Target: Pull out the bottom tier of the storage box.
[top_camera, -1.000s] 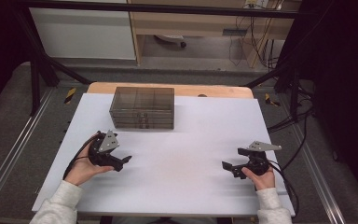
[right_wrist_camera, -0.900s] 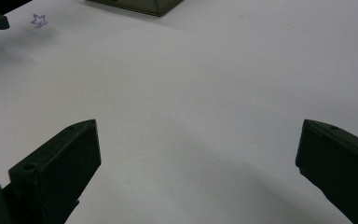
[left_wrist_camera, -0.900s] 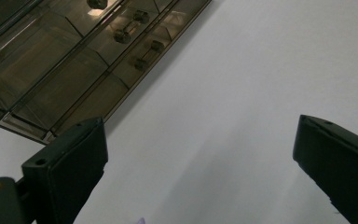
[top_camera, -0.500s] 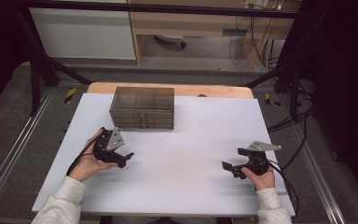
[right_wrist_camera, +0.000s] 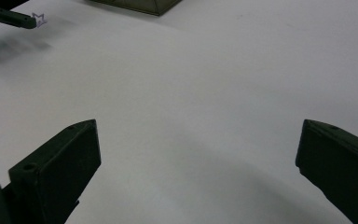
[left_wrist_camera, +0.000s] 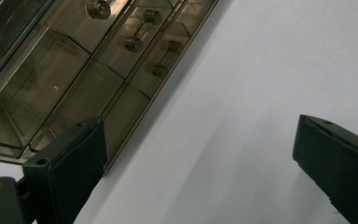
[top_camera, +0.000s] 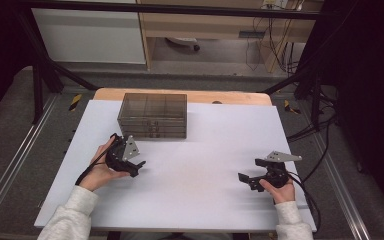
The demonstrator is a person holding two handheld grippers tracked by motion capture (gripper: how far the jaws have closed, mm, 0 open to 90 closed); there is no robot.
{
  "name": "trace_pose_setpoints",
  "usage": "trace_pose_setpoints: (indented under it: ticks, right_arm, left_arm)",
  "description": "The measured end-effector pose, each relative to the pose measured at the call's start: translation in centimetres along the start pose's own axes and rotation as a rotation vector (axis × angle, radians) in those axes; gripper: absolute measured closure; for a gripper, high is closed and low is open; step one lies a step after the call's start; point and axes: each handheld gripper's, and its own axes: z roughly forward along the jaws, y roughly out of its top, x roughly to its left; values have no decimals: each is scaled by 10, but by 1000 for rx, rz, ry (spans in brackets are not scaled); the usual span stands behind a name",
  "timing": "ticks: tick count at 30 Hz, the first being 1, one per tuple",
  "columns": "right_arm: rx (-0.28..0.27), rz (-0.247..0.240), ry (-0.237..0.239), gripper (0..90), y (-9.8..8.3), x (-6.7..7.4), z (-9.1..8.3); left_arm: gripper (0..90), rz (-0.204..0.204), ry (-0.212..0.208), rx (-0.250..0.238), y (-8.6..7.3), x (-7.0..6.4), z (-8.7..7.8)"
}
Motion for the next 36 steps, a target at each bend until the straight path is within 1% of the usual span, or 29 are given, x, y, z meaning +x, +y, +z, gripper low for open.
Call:
trace_pose_setpoints:
  ticks: [2, 8, 13, 19, 23, 26, 28, 29, 31, 32, 33, 35, 36]
  right_arm:
    - [0, 0, 0, 5, 0, 0, 0]
    - [0, -1, 1, 5, 0, 0, 0]
    - [1, -1, 0, 5, 0, 0, 0]
    - [1, 0, -1, 5, 0, 0, 0]
    - [1, 1, -1, 5, 0, 0, 0]
    - [2, 0, -2, 5, 0, 0, 0]
    - [1, 0, -1, 5, 0, 0, 0]
    - [0, -2, -2, 5, 0, 0, 0]
    - [1, -1, -1, 5, 0, 0, 0]
    - [1, 0, -1, 5, 0, 0, 0]
    - [1, 0, -1, 5, 0, 0, 0]
    - [2, 0, -1, 5, 0, 0, 0]
    - [1, -1, -1, 5, 0, 0, 0]
  left_arm:
    - [30, 7, 6, 4, 1, 0, 2]
    - [38, 44, 27, 13, 2, -2, 9]
    - [54, 96, 63, 22, 2, -4, 14]
    - [98, 145, 98, 22, 3, -5, 19]
    - [120, 197, 119, 10, 3, -6, 22]
    - [163, 241, 140, 3, 4, -7, 24]
    - [181, 259, 147, -9, 4, -7, 26]
    - [196, 272, 155, -7, 5, -7, 26]
    - [197, 288, 164, -10, 5, -8, 29]
    - [202, 302, 166, -10, 4, -9, 30]
    - [206, 316, 171, -5, 4, -9, 31]
    - [215, 330, 177, 0, 4, -10, 34]
    - [221, 348, 187, 8, 5, -10, 34]
